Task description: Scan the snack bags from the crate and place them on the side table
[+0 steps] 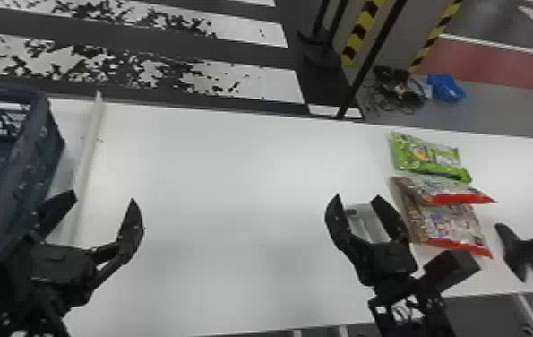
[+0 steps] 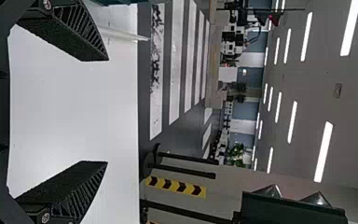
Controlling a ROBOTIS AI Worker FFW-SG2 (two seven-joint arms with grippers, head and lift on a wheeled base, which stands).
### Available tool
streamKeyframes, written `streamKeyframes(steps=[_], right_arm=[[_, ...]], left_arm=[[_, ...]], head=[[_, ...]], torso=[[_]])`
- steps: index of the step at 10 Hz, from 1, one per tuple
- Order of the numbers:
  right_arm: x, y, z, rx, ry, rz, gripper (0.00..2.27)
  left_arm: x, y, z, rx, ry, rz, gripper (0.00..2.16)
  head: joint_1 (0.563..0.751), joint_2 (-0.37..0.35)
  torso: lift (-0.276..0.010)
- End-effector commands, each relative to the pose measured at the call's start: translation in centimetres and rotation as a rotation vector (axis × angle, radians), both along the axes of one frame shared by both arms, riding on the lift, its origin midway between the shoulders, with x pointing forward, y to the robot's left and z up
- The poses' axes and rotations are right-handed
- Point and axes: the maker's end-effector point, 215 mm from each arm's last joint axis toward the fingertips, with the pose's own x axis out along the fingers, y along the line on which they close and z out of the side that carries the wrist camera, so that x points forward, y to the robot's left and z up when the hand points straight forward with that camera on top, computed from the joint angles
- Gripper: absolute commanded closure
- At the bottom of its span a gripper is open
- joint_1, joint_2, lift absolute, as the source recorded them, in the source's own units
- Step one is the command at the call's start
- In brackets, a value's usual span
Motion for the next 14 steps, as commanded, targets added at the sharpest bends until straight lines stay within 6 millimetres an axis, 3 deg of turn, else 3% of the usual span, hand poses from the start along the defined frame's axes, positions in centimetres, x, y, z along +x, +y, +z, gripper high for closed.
streamKeyframes(steps=[1, 2, 5, 14], right_arm=[[-0.9, 2.4, 1.6, -0.024, -0.071, 0.01, 0.06], [-1.4, 3.3, 1.5, -0.022, -0.076, 0.016, 0.06], [-1.7, 3.4, 0.8, -0.025, -0.061, 0.017, 0.06], [-2.2, 3.4, 0.3, -0.037, -0.046, 0.014, 0.06]], left_arm=[[-0.2, -0.1, -0.1, 0.0, -0.003, 0.001, 0.08], [-0.3, -0.2, 0.2, -0.003, -0.014, 0.001, 0.08], [-0.5, -0.1, 0.0, 0.009, -0.01, 0.006, 0.08], [-0.7, -0.5, 1.0, 0.006, -0.046, 0.016, 0.08]], head=[[0.695, -0.232], [0.695, -0.213], [0.695, -0.188], [0.695, -0.196]], torso=[[-0.094], [-0.094], [-0.094], [-0.094]])
